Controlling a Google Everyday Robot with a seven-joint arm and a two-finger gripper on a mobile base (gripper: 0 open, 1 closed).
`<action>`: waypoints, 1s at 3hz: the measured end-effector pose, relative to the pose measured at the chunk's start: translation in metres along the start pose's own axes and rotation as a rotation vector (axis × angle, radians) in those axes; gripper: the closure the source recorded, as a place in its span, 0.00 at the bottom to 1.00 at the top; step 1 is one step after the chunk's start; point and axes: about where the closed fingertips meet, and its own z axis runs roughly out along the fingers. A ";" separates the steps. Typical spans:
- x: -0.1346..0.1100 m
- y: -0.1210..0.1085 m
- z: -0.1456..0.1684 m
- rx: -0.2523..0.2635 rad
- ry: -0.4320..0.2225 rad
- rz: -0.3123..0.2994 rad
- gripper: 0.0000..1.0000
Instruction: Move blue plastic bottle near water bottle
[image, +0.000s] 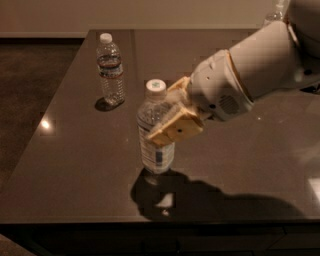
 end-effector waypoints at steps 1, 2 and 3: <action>-0.017 -0.029 0.004 0.036 -0.006 0.018 1.00; -0.029 -0.055 0.013 0.066 -0.015 0.042 1.00; -0.041 -0.077 0.024 0.091 -0.024 0.064 1.00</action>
Offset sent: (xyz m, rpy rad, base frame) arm 0.1025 0.0402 0.0176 0.0430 -0.0045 -0.1501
